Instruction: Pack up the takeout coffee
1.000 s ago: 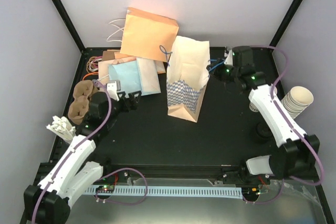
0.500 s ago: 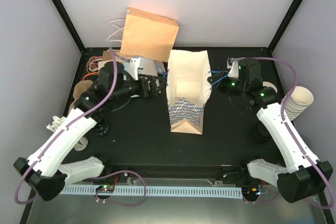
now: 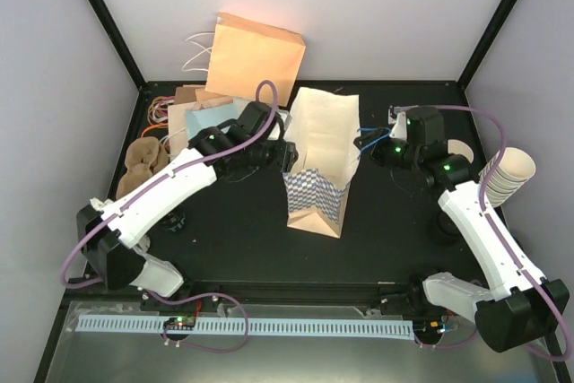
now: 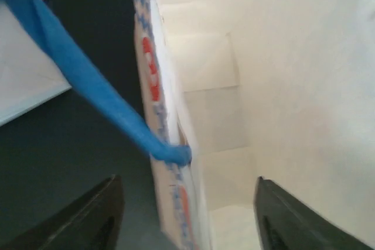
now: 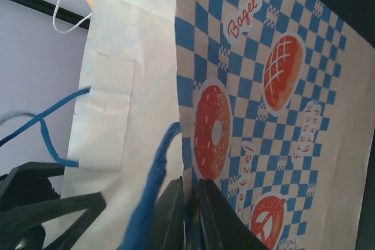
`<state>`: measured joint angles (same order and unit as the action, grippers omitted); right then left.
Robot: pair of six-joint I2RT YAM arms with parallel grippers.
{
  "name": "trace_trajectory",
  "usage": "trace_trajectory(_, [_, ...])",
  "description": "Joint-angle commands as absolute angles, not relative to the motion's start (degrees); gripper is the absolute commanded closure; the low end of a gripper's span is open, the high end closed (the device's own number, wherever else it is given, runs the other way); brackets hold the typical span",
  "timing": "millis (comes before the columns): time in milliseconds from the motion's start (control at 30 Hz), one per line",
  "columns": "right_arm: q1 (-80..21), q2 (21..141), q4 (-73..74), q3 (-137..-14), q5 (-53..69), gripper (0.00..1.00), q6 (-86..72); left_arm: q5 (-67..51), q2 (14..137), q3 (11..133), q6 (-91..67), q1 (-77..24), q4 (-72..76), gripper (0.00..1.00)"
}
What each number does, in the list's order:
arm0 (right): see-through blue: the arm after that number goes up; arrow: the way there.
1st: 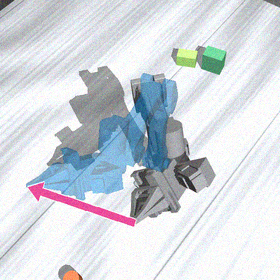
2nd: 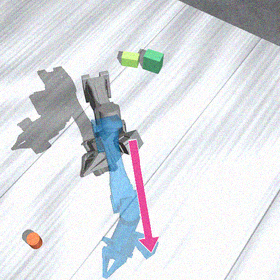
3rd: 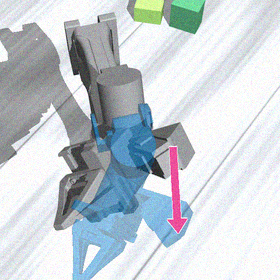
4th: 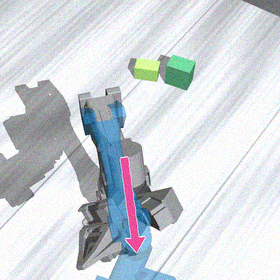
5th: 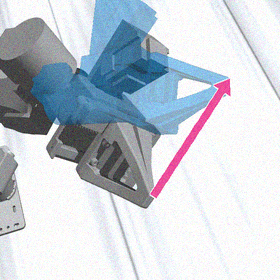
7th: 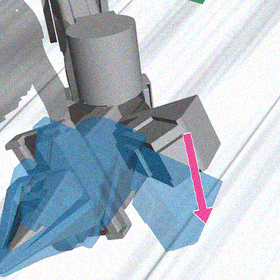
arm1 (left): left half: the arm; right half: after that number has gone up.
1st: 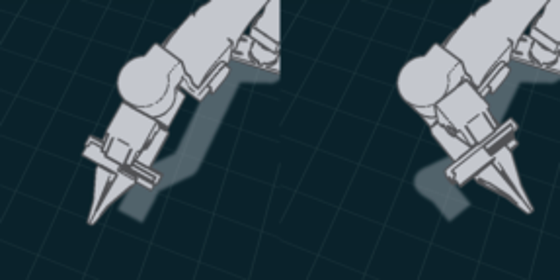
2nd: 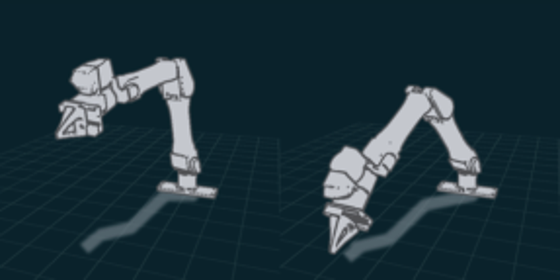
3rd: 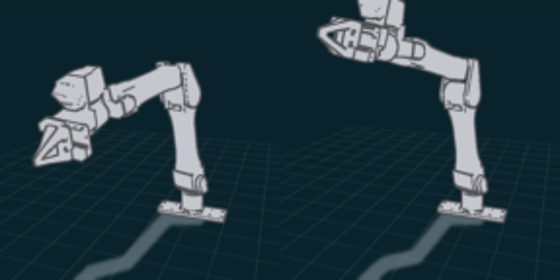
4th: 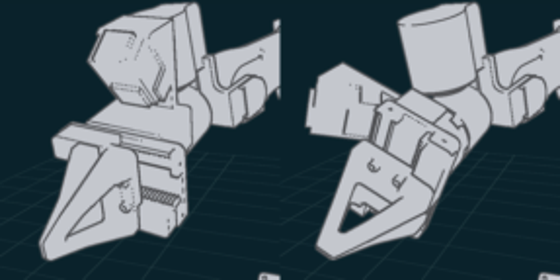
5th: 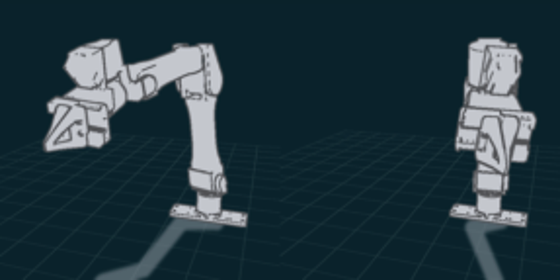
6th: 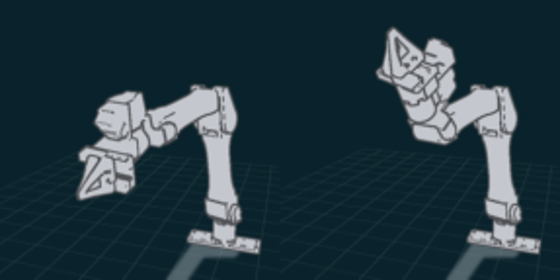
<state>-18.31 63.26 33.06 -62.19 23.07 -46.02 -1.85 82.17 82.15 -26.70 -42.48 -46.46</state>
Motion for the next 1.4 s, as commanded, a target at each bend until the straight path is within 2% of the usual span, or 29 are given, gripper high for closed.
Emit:
trace_trajectory(0, [-18.54, 62.4, 33.79, -62.52, 21.71, 0.84, -44.98, 5.02, 82.9, 86.08, -24.67, -42.82, -51.35, 0.48])
trace_trajectory(100, [-18.54, 62.36, 36.04, -63.32, 19.97, 0.71, -43.19, 7.03, 83.34, 86.86, -23.13, -42.76, -51.09, 0.79])
trace_trajectory(167, [-18.57, 62.35, 38.02, -64.28, 18.92, 0.67, -41.96, 8.09, 83.74, 87.82, -22.36, -42.79, -51.04, 0.91])
trace_trajectory(200, [-18.55, 62.31, 39.11, -64.8, 18.49, 0.65, -41.34, 8.73, 84.02, 88.66, -22.1, -42.72, -51.39, 0.94])
trace_trajectory(300, [-18.55, 61.72, 40.99, -66.01, 19.01, 0.61, -39.33, 10.57, 84.92, 90.84, -21.03, -42.68, -52.53, 0.96])
trace_trajectory(567, [-18.54, 57.03, 35.16, -63.11, 30.65, 0.52, -36.34, 9.11, 87.18, 92.33, -20.06, -41.39, -51.25, 0.97])
trace_trajectory(667, [-18.55, 55.73, 36.95, -63.14, 28.99, 0.51, -35.24, 8.46, 88.14, 93.15, -19.71, -40.83, -50.95, 0.98])
trace_trajectory(800, [-18.54, 55.24, 40.83, -63.21, 23.08, 0.37, -33.83, 8.11, 89.81, 95.69, -19.2, -39.35, -51.85, 0.98])
trace_trajectory(1000, [-18.55, 56.12, 42.71, -61.24, 21.09, 0.31, -27.95, 7.31, 90.44, 97.3, -17.83, -37.78, -51.44, 0.98])
trace_trajectory(1200, [-18.55, 55.65, 44.6, -61.52, 23.99, 0.22, -20.12, 7.84, 91.41, 97.74, -16.61, -36.74, -51.49, 0.98])
trace_trajectory(1367, [-18.55, 52.46, 38.94, -57.07, 21.39, 0.15, -18.49, 3.99, 92.09, 97.9, -16.58, -35.71, -51.09, 0.95])
